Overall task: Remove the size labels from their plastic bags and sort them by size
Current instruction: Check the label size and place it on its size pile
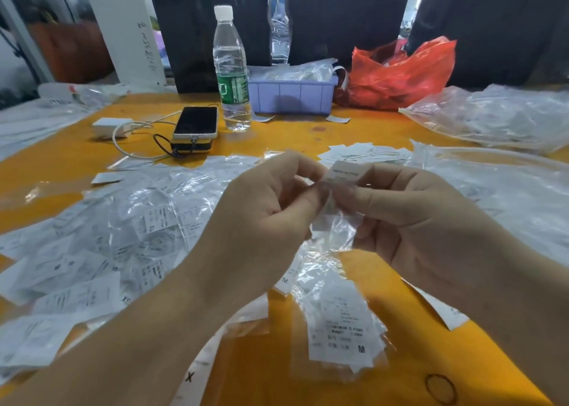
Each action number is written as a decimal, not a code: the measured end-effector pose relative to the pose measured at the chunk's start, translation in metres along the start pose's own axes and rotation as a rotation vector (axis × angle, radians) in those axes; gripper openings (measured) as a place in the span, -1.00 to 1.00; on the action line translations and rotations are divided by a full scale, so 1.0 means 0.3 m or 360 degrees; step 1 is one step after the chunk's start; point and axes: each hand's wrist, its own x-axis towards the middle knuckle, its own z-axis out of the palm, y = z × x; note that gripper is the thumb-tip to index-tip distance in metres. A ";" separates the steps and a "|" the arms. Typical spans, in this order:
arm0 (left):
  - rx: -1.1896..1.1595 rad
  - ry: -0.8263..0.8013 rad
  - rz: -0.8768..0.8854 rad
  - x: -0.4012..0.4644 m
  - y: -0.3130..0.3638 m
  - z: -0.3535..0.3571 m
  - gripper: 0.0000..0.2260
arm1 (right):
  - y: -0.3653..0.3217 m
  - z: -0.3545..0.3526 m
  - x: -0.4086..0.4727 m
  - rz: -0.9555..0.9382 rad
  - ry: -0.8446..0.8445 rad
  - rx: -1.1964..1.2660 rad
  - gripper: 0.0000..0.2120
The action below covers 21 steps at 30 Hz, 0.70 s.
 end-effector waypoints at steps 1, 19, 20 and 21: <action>-0.0078 -0.0024 -0.0080 0.001 -0.005 0.003 -0.92 | -0.001 0.000 0.001 -0.0018 0.0035 -0.0013 -0.64; -0.0119 -0.0100 -0.0302 -0.011 0.002 0.019 -0.86 | 0.014 0.003 0.001 -0.0283 0.0172 0.0083 -0.79; -0.0117 -0.0083 -0.0274 -0.012 0.003 0.018 -0.86 | 0.014 0.001 0.003 -0.0280 0.0199 0.0096 -0.77; -0.0119 -0.0067 -0.0254 -0.011 0.003 0.016 -0.86 | 0.013 -0.002 0.004 -0.0277 0.0235 0.0105 -0.75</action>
